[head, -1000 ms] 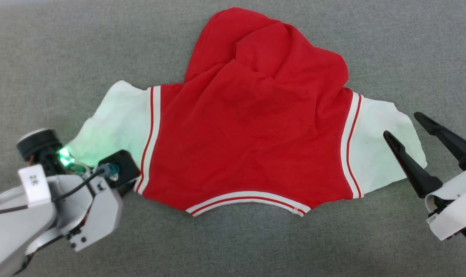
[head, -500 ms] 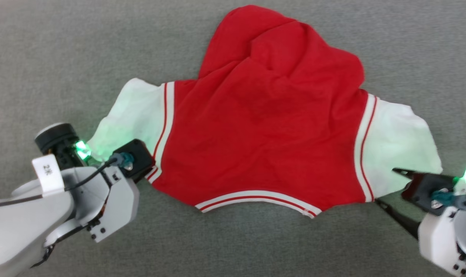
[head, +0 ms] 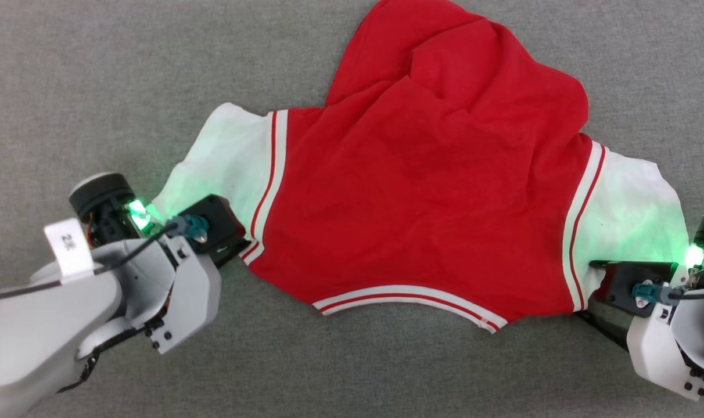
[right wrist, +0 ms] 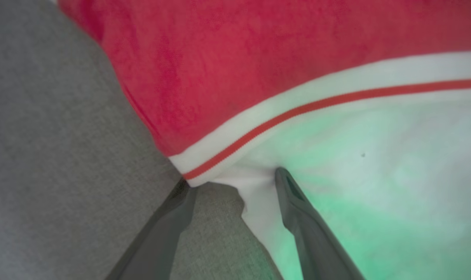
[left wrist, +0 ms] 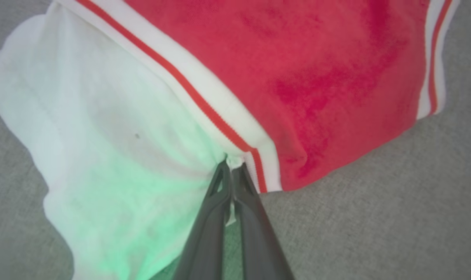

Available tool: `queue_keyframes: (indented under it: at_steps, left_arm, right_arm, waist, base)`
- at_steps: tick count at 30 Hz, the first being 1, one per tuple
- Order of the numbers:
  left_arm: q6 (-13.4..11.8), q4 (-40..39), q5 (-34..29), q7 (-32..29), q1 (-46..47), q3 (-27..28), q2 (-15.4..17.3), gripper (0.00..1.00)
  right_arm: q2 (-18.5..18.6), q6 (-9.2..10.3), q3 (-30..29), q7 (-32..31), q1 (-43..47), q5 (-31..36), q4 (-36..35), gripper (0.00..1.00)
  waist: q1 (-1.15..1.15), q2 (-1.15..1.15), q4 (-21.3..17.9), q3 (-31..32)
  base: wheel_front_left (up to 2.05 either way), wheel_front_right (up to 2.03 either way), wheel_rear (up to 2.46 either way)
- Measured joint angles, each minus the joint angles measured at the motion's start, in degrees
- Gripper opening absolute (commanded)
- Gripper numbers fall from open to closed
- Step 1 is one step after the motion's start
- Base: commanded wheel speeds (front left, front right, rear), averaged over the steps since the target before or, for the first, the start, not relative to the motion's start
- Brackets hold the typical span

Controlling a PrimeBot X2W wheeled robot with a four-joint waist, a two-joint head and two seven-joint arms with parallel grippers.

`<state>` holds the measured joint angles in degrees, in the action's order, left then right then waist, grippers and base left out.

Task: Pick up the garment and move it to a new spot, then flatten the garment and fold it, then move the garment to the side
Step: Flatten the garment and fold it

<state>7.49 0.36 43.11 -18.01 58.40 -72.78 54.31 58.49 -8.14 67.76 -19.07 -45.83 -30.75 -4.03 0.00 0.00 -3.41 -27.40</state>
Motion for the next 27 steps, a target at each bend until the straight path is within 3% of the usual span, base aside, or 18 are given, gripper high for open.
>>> queue_keyframes:
  at_steps: [1,4,7,11,14,15,16,17,21,24,27]
  left_arm:
    - [0.1,0.7,1.3,0.9,0.1,-0.1,-0.1,0.00]
    - [0.1,2.6,4.7,3.7,0.3,-0.3,-0.3,0.00]
    - [0.1,4.5,8.7,7.1,0.2,-0.5,-0.6,0.00]
    - [0.1,6.1,15.3,11.8,0.0,-0.7,-0.9,0.00]
    - [0.1,6.1,23.7,17.6,0.0,0.3,-0.8,0.00]
    - [0.1,4.8,30.0,21.4,-0.1,2.2,-0.5,0.00]
    - [0.1,4.8,30.0,21.4,-0.1,2.2,-0.5,0.00]
    - [0.1,2.6,35.6,24.5,-0.3,4.2,0.0,0.00]
    - [0.1,0.6,42.2,27.8,-0.3,7.4,0.9,0.00]
    - [0.1,2.0,46.1,28.7,0.6,10.0,0.5,0.00]
    - [0.1,7.0,49.3,28.6,4.1,12.8,-3.1,0.00]
  right_arm:
    - [-0.5,-0.16,0.8,1.4,-0.9,-1.0,1.3,0.01]
    - [-1.7,-0.15,-0.3,4.5,-1.3,-3.5,4.0,0.00]
    - [-3.7,0.13,-4.9,8.5,0.2,-9.4,6.4,0.00]
    - [-4.0,0.59,-9.6,11.4,1.6,-12.1,7.2,0.00]
    - [-3.4,0.59,-14.5,14.1,3.4,-14.6,6.8,0.00]
    - [-2.8,0.59,-18.0,15.7,4.9,-16.5,6.1,0.00]
    - [-2.8,0.59,-18.0,15.7,4.9,-16.5,6.1,0.00]
    - [-2.6,0.59,-21.8,17.3,6.4,-19.0,5.3,0.00]
    - [-2.9,0.60,-27.5,18.9,8.0,-22.1,4.7,0.00]
    - [-6.8,0.60,-32.1,19.3,7.5,-24.9,6.0,0.00]
    - [-12.7,0.60,-36.9,19.3,3.6,-27.5,11.1,0.00]
  waist:
    - [0.00,0.00,0.0,0.0]
    - [0.00,0.00,-0.3,0.4]
    - [0.00,0.00,-0.6,1.3]
    - [0.00,0.00,-0.9,2.6]
    - [0.00,0.00,-1.1,4.1]
    - [0.00,0.00,-1.2,5.0]
    - [0.00,0.00,-1.2,5.0]
    - [0.00,0.00,-1.3,5.8]
    - [0.00,0.00,-1.2,6.2]
    - [0.00,0.00,-1.2,5.5]
    - [0.00,0.00,-1.1,4.2]
  base:
    - [0.00,0.00,0.00]
    - [0.00,0.00,0.00]
    - [0.00,0.00,0.00]
    - [0.00,0.00,0.00]
    - [0.00,0.00,0.00]
    - [0.00,0.00,0.00]
    - [0.00,0.00,0.00]
    - [0.00,0.00,0.00]
    - [0.00,0.00,0.00]
    - [0.00,0.00,0.00]
    - [0.00,0.00,0.00]
